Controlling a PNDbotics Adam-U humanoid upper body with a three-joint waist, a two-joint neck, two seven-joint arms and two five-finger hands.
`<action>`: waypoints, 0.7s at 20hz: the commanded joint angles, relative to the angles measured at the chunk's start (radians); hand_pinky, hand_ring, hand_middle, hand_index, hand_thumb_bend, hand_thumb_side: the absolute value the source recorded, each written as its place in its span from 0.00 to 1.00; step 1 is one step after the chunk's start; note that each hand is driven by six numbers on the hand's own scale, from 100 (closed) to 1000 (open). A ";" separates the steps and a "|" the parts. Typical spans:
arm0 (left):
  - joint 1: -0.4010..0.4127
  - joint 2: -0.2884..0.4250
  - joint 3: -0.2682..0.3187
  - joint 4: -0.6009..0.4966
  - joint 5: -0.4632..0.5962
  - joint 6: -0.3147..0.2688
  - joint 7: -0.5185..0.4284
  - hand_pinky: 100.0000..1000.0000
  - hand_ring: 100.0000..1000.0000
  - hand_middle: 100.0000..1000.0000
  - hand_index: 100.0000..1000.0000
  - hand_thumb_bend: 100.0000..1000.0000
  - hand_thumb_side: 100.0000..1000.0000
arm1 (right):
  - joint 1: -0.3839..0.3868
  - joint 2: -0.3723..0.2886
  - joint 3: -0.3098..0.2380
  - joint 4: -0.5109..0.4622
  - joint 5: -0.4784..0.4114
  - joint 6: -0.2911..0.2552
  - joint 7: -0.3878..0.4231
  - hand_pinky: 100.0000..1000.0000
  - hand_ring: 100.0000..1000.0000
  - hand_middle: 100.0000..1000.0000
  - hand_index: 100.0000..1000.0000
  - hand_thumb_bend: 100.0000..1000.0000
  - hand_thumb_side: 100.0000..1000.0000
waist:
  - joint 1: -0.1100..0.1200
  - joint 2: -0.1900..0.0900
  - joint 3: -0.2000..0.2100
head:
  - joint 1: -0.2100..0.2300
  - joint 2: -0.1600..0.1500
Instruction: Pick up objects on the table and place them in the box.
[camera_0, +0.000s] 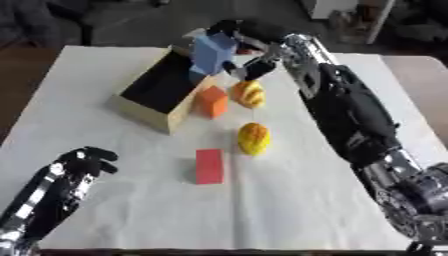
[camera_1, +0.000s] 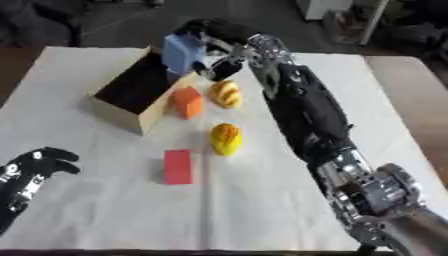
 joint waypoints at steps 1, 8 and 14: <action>-0.015 -0.002 -0.006 -0.019 0.007 -0.002 -0.010 0.80 0.62 0.64 0.72 0.00 0.72 | -0.032 0.032 0.003 -0.006 0.063 -0.011 0.000 0.83 0.76 0.51 0.79 0.00 0.00 | 0.006 -0.007 0.008 | -0.014 0.005; -0.032 -0.006 -0.016 -0.023 0.010 -0.003 -0.021 0.80 0.62 0.64 0.72 0.00 0.72 | -0.041 0.085 -0.004 -0.003 0.193 0.022 -0.054 0.84 0.79 0.71 0.91 0.09 0.00 | 0.007 0.009 0.052 | -0.039 0.005; -0.039 -0.008 -0.021 -0.024 0.013 -0.002 -0.027 0.80 0.62 0.64 0.71 0.00 0.72 | -0.033 0.110 -0.001 -0.011 0.342 0.108 -0.173 0.85 0.84 0.84 0.97 0.31 0.43 | 0.004 0.012 0.073 | -0.050 0.005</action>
